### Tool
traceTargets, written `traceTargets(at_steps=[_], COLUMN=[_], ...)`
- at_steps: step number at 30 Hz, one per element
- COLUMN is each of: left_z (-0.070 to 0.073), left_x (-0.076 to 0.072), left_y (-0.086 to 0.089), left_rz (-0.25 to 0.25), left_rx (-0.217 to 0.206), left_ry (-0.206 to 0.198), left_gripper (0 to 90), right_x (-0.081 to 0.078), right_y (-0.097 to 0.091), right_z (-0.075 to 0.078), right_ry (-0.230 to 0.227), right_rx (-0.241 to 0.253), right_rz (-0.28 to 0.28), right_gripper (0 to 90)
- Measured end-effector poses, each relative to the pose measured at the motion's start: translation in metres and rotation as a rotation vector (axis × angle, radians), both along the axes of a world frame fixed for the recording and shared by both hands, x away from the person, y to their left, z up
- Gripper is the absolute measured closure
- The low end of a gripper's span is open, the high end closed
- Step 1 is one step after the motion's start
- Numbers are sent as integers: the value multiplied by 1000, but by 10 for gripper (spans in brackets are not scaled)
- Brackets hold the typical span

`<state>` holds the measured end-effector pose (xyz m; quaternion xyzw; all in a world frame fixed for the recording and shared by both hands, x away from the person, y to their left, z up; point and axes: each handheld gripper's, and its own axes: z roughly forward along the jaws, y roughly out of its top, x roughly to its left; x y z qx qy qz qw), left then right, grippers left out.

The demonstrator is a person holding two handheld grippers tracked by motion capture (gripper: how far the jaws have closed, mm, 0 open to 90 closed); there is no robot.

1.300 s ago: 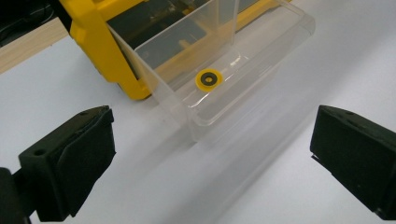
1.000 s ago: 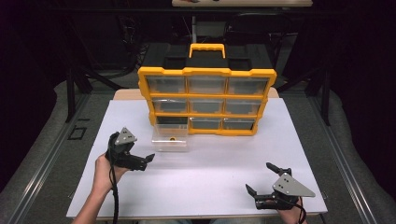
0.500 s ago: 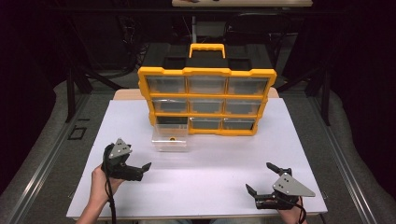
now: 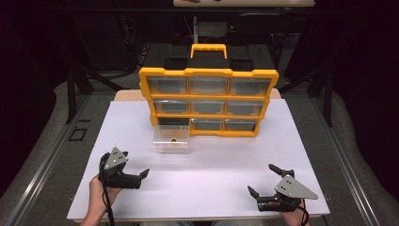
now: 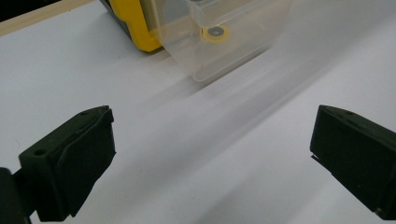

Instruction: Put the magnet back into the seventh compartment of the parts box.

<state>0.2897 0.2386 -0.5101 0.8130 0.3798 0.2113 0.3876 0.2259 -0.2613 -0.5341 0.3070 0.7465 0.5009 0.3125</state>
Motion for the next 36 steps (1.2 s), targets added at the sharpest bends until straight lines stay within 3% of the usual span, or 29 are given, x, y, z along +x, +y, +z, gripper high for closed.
traceTargets(at_steps=[6,10,12,15,25,36], left_z=[-9,-12,-14,-16,-27,-28], left_x=[-6,-12,-18,-24,-34,-35], left_y=[4,8,9,10,5,2], left_rz=[12,20,36,35,18,-26], left_rx=[-5,-18,-27,-36,-27,-14], left_ry=[12,-12,-54,-63,-38,-45], left_gripper=[0,0,0,0,0,0], right_x=[0,0,0,0,0,0], right_y=[1,0,0,0,0,1], right_z=[0,0,0,0,-1,-1], right_ry=[5,2,2,2,8,6], right_rx=[-2,-3,0,0,2,-3], right_rz=[1,3,6,8,5,-4], right_gripper=[10,9,9,9,9,9])
